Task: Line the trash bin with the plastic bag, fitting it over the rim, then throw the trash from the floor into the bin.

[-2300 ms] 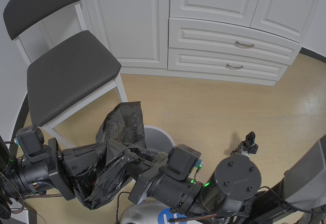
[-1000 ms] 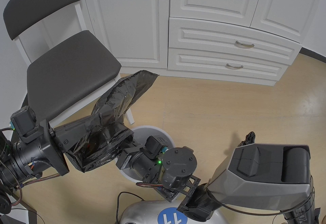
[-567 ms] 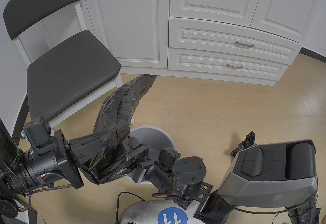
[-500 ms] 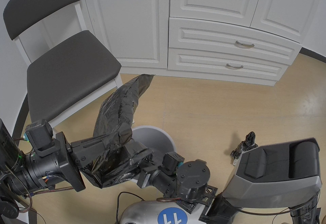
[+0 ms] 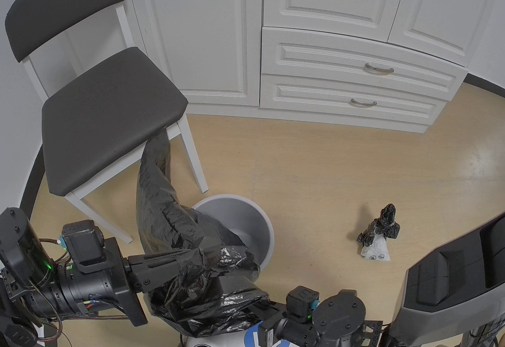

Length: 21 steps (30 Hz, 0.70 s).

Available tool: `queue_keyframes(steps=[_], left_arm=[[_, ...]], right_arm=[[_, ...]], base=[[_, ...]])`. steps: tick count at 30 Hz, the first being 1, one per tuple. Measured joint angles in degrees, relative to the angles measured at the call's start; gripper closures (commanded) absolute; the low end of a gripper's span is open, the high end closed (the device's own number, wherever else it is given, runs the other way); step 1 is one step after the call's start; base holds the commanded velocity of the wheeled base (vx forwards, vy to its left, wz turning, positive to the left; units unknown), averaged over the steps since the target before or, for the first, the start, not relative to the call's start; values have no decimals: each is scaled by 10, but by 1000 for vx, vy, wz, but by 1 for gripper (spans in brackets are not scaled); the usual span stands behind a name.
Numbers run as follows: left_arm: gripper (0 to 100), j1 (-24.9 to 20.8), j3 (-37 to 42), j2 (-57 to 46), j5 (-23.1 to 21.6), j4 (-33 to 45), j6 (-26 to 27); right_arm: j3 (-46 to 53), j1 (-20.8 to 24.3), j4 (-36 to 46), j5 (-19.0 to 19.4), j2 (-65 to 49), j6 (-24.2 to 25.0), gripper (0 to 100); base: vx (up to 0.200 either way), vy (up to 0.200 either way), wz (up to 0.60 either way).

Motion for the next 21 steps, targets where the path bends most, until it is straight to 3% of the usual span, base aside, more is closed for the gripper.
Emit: queue_keyframes(steps=[7,21], left_arm=[[100,-6,-51,60,0,-3,-2],[100,-31,-210,257,2,-35,-74]], right_arm=[[45,-38,0,35,-37,-68,100],[56,-83,0,52,-95,-80,100]], base=[[0,0,0],[0,0,0]])
